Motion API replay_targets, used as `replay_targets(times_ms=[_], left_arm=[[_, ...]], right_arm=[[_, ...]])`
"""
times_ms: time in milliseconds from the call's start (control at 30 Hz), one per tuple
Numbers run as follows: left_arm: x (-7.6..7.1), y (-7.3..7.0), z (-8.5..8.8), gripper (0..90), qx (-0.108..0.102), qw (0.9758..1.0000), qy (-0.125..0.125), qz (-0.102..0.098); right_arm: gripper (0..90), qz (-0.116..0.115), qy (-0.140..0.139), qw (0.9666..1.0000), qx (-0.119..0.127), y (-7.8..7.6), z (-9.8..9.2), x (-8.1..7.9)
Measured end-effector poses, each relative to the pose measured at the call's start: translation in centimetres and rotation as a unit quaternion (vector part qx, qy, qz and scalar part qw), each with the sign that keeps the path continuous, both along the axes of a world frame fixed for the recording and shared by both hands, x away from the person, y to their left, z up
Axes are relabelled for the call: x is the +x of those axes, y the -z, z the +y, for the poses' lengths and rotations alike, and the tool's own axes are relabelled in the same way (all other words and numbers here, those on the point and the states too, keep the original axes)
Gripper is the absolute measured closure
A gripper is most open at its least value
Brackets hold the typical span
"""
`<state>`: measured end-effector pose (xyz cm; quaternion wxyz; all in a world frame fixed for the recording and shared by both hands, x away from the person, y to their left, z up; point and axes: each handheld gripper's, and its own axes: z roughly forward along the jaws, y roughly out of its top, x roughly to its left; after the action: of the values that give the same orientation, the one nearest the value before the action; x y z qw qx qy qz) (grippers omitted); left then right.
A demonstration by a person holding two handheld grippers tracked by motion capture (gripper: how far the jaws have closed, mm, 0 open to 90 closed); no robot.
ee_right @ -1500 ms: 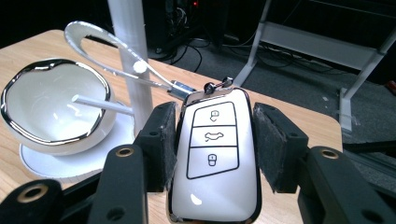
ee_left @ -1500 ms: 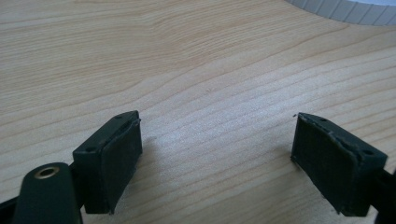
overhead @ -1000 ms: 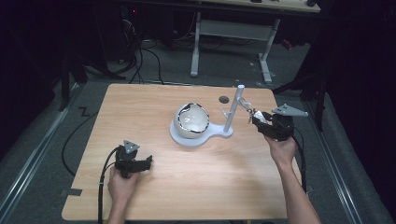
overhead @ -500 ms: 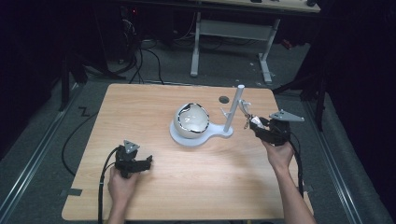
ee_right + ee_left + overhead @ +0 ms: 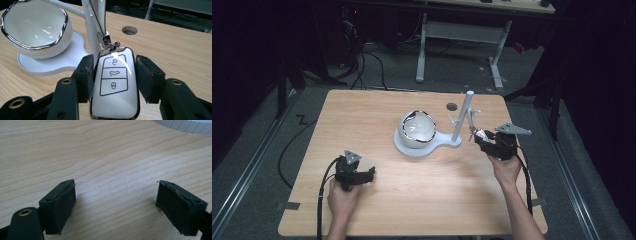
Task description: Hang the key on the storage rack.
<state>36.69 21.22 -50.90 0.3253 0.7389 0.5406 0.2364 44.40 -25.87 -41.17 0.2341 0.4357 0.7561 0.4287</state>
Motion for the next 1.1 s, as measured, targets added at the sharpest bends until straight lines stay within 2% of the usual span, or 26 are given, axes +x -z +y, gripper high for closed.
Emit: replay_targets(times_ms=[233,700,1100], left_arm=[[0.0,0.0,0.0,16.5,0.0,1.0,0.0,0.0],[0.0,0.0,0.0,16.5,0.0,1.0,0.0,0.0],[0.0,0.0,0.0,16.5,0.0,1.0,0.0,0.001]], right_arm=[[50.9,0.001,-0.001,1.0,0.004,0.8,0.5,0.0],[50.8,0.015,0.0,0.9999,-0.006,2.5,1.2,0.4],[50.6,0.022,0.0,0.9997,-0.008,3.1,1.7,0.7]])
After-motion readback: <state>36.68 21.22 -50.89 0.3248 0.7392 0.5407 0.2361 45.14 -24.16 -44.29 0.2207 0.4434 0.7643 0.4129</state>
